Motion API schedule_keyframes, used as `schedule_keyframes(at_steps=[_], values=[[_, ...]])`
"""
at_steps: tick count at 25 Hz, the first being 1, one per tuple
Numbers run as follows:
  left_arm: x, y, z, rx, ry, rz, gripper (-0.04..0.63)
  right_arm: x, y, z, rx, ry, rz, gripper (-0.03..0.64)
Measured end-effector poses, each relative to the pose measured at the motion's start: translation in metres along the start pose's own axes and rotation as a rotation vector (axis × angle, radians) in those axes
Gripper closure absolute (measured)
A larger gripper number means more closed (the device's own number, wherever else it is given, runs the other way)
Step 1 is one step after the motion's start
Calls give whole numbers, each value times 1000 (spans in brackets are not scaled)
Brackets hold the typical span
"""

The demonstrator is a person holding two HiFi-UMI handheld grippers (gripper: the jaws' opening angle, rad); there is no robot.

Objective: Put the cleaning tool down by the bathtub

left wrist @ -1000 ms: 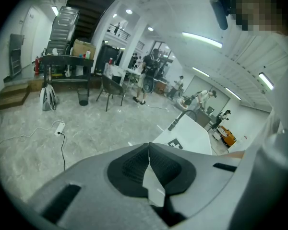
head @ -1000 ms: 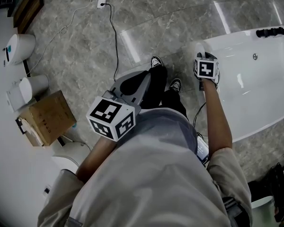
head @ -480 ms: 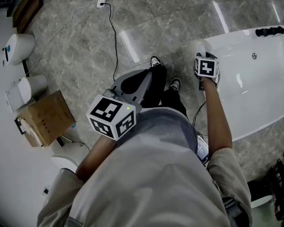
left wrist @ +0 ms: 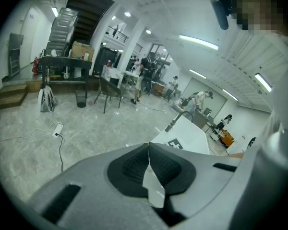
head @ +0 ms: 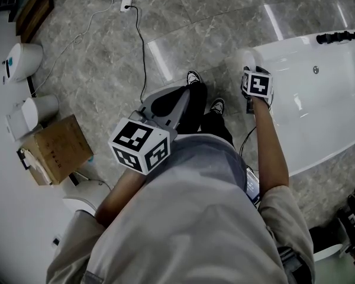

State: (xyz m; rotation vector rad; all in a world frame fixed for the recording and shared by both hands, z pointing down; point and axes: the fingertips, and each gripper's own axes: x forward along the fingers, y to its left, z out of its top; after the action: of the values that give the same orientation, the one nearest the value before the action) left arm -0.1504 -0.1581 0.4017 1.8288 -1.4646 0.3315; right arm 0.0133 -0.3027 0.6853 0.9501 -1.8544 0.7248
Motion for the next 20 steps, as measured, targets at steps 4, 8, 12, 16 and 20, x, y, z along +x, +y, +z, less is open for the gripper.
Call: schedule_keyframes(at_steps=[4,8,12,16,20], values=[[-3,-2,0,2,-9,0,586,-6,-1,0,-7,-8,-11,469],[-6,-3,-4,0,-17,0,586,-11,-1,-6,-14,-14,-13,469],[-10,-7,-5,1,-26,-7,586,-18,4,-10,-27,-14,-14,469],[-11,-12,-7,-3,-31,-13,586,-24,3,-13,-38,-22,-19,469],[-11,-17,-7,-5,-36,-20,586,-33,4,-10,-44,-35,-13,469]])
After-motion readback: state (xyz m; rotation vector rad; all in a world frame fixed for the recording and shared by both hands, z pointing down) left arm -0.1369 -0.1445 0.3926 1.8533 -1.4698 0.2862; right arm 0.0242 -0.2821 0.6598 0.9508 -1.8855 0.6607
